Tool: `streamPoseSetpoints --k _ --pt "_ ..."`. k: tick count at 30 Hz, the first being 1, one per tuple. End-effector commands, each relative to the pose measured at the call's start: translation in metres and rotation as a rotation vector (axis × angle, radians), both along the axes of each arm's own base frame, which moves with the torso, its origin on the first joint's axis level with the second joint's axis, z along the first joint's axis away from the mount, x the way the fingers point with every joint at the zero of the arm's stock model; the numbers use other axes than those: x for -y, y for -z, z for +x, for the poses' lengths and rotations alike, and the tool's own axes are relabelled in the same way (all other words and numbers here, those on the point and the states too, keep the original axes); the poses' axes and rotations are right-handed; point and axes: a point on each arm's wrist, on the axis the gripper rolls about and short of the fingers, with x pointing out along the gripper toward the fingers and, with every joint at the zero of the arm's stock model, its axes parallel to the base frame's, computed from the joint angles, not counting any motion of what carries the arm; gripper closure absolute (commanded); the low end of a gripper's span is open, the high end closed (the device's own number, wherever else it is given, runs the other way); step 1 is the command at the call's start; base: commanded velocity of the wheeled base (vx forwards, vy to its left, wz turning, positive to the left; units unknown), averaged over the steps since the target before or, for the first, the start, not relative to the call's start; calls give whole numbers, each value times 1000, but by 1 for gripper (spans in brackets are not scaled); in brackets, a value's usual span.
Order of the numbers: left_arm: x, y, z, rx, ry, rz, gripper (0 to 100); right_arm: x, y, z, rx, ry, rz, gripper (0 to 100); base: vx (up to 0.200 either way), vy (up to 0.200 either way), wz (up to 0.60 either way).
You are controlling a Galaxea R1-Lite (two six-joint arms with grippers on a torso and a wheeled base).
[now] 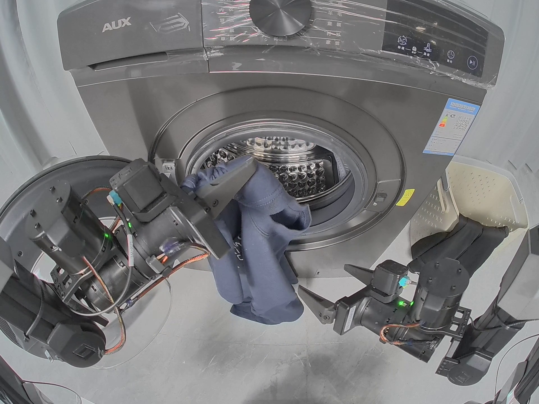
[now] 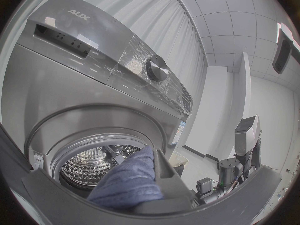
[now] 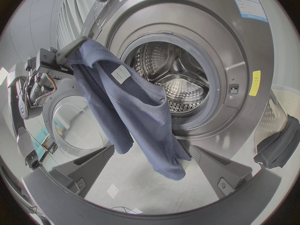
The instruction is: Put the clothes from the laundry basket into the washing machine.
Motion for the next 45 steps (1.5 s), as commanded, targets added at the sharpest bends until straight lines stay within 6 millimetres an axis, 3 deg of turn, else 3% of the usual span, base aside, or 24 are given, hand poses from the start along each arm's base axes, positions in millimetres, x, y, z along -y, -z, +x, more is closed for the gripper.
streamPoseSetpoints --k 1,4,8,18,25,26,37,45 --pt "-1 -3 -2 10 1 -8 100 -13 9 18 2 12 3 0 0 0 0" --pt "-1 -3 -2 10 0 -6 100 -16 11 25 5 21 4 0 0 0 0" --pt "-1 -3 -2 10 2 -8 100 -22 19 50 26 31 -2 0 0 0 0" --pt "-1 -3 -2 9 3 -5 100 -46 20 83 105 16 30 0 0 0 0" --pt "-2 -2 -2 7 2 -3 100 -50 22 109 149 21 57 0 0 0 0" --pt "-2 -2 -2 6 0 -4 100 -51 21 109 153 15 60 100 0 0 0" --pt "-4 1 1 -5 -15 2 100 -49 2 95 200 -20 103 100 0 0 0" --pt "-14 1 6 -6 -57 1 100 -7 -44 47 228 -15 107 100 0 0 0"
